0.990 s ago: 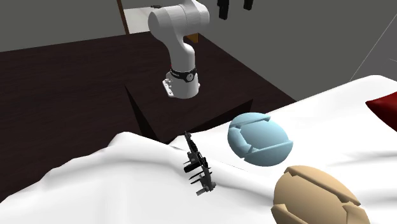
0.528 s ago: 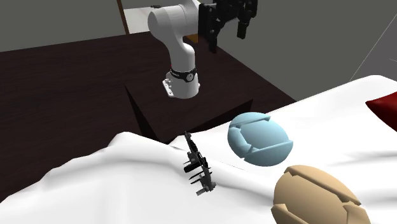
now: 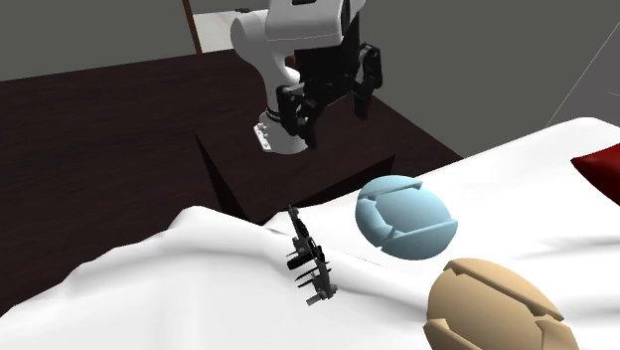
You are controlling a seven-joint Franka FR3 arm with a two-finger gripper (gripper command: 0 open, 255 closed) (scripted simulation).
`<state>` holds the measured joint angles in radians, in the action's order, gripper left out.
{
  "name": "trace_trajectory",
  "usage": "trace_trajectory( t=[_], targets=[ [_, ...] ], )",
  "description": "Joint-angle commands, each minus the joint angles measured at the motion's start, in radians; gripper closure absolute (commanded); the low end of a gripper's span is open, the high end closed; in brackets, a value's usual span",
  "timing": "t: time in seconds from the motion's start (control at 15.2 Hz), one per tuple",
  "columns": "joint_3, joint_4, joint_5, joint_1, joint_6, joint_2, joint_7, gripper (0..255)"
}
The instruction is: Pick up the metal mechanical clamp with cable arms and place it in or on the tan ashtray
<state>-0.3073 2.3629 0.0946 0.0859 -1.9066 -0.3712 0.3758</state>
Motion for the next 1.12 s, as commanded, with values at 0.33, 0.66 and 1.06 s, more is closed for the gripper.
trace_trajectory(
  t=[0.33,0.66,1.06],
  targets=[
    [-0.118,-0.092,0.141,0.014,-0.122,0.246,0.162,0],
    [-0.168,-0.196,0.300,0.045,-0.159,0.450,0.300,0],
    [-0.154,-0.164,0.336,0.041,-0.218,0.484,0.323,0]
  ],
)
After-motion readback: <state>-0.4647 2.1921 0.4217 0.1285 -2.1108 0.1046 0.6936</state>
